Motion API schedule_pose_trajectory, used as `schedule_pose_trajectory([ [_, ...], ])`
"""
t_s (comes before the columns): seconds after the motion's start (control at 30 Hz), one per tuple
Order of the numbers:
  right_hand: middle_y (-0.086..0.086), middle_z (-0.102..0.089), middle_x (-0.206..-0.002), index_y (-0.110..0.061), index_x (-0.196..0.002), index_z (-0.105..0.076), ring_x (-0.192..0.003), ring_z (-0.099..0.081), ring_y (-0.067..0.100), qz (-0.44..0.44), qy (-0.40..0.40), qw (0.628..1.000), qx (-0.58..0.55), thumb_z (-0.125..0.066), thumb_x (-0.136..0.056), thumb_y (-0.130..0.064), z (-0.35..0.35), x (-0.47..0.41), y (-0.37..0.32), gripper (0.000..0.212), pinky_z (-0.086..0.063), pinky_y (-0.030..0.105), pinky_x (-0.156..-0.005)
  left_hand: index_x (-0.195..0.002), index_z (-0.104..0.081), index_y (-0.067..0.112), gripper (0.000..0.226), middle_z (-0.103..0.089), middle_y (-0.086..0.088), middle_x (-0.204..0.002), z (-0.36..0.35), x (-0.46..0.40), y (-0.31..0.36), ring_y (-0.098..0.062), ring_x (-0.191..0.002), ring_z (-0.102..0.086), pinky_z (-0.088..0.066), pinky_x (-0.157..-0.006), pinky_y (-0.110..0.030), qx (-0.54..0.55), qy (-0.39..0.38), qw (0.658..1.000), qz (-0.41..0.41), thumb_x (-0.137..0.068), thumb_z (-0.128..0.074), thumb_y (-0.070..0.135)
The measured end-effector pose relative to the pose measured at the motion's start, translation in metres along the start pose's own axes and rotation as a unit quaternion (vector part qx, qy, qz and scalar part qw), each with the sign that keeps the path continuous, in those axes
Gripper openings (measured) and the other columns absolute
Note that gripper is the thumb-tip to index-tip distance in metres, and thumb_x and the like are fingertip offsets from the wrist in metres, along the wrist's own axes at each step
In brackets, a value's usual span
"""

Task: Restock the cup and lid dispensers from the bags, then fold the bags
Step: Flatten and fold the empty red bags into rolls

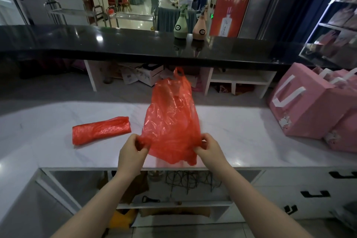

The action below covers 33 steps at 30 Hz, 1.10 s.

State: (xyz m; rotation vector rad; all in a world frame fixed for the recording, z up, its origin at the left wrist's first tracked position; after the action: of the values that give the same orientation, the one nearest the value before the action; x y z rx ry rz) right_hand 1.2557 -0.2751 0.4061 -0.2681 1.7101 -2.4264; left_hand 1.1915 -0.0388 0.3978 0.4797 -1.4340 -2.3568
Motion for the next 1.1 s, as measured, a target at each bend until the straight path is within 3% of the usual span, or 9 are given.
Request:
schedule_pose_trajectory([
  [0.17,0.000,-0.065,-0.104,-0.026,-0.108,-0.053,-0.097,-0.065,0.018,-0.003,0.075,0.995,-0.066,-0.044,-0.094,-0.002,0.009,-0.008,0.001,0.029,-0.057,0.037,-0.082,-0.072,-0.046,0.013,0.035,-0.052,-0.002,-0.065,0.004,-0.008,0.004,-0.017,-0.060,-0.046,-0.041,-0.057,-0.032,0.022,0.006,1.000,-0.011,-0.083,-0.069,0.037],
  [0.27,0.005,-0.066,-0.106,-0.023,-0.109,-0.057,-0.098,-0.065,0.022,-0.038,0.123,0.984,-0.121,-0.042,-0.098,-0.007,0.020,-0.013,0.007,0.025,-0.058,0.043,-0.082,-0.074,-0.049,0.016,0.028,-0.053,-0.004,-0.066,0.012,-0.016,-0.001,-0.018,-0.059,-0.046,-0.041,-0.055,-0.031,0.023,0.023,0.999,-0.008,-0.083,-0.070,0.032],
  [0.4,0.004,-0.068,-0.102,-0.028,-0.097,-0.060,-0.094,-0.067,0.021,-0.064,0.189,0.968,-0.153,-0.042,-0.098,-0.009,0.037,-0.017,0.015,0.026,-0.060,0.036,-0.073,-0.094,-0.056,0.020,0.003,-0.062,0.000,-0.085,0.016,-0.022,-0.004,-0.021,-0.078,-0.061,-0.047,-0.063,-0.029,0.057,0.041,0.997,0.010,-0.093,-0.058,0.017],
  [0.57,0.009,-0.065,-0.097,-0.020,-0.091,-0.060,-0.088,-0.065,0.025,-0.108,0.289,0.931,-0.194,-0.035,-0.090,0.004,0.067,-0.021,0.027,0.034,-0.058,0.032,-0.062,-0.110,-0.052,0.022,0.021,-0.064,-0.001,-0.095,0.030,-0.034,-0.014,-0.022,-0.074,-0.069,-0.052,-0.063,-0.031,0.151,0.090,0.979,0.108,-0.096,-0.039,0.013],
  [0.67,0.006,-0.064,-0.092,-0.014,-0.098,-0.061,-0.078,-0.061,0.019,-0.137,0.325,0.918,-0.182,-0.043,-0.095,-0.007,0.087,-0.023,0.039,0.020,-0.055,0.033,-0.065,-0.115,-0.050,0.019,0.027,-0.066,-0.004,-0.092,0.040,-0.043,-0.022,-0.024,-0.069,-0.070,-0.051,-0.059,-0.031,0.177,0.098,0.969,0.142,-0.096,-0.032,0.010],
  [0.73,0.002,-0.062,-0.088,-0.014,-0.097,-0.061,-0.070,-0.056,0.016,-0.142,0.336,0.921,-0.140,-0.053,-0.095,-0.021,0.098,-0.022,0.045,0.011,-0.048,0.026,-0.057,-0.113,-0.050,0.019,0.027,-0.066,-0.007,-0.092,0.044,-0.046,-0.024,-0.025,-0.071,-0.070,-0.051,-0.059,-0.031,0.184,0.108,0.965,0.152,-0.097,-0.031,0.008],
  [0.83,-0.001,-0.063,-0.091,-0.018,-0.091,-0.060,-0.072,-0.056,0.010,-0.142,0.334,0.925,-0.111,-0.060,-0.092,-0.016,0.109,-0.019,0.053,0.002,-0.043,0.014,-0.047,-0.111,-0.052,0.019,0.022,-0.064,-0.008,-0.096,0.047,-0.048,-0.025,-0.024,-0.078,-0.067,-0.052,-0.062,-0.031,0.196,0.119,0.961,0.156,-0.098,-0.039,0.007],
  [0.97,0.003,-0.060,-0.084,-0.013,-0.100,-0.062,-0.061,-0.052,0.014,-0.167,0.268,0.938,-0.142,-0.049,-0.089,-0.004,0.116,-0.015,0.065,0.019,-0.043,0.025,-0.054,-0.109,-0.055,0.021,0.031,-0.064,-0.011,-0.095,0.049,-0.047,-0.027,-0.023,-0.079,-0.065,-0.052,-0.065,-0.029,0.213,0.066,0.966,0.135,-0.092,-0.049,-0.004],
  [1.1,0.009,-0.056,-0.083,-0.011,-0.104,-0.060,-0.068,-0.051,0.022,-0.201,0.249,0.936,-0.147,-0.039,-0.080,0.006,0.123,-0.010,0.079,0.036,-0.049,0.035,-0.064,-0.102,-0.060,0.025,0.037,-0.064,-0.013,-0.101,0.054,-0.040,-0.032,-0.026,-0.087,-0.065,-0.051,-0.069,-0.030,0.182,0.012,0.976,0.115,-0.087,-0.055,-0.009],
])
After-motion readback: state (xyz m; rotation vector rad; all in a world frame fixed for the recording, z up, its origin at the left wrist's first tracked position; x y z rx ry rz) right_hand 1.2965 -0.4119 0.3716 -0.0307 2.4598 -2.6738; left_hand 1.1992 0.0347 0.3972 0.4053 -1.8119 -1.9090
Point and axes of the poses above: each hand's wrist, its own x-axis away from the middle knuckle, its own z-axis out of the back of the hand, y = z × x, the point moved 4 cm from there along -x, towards the middle knuckle
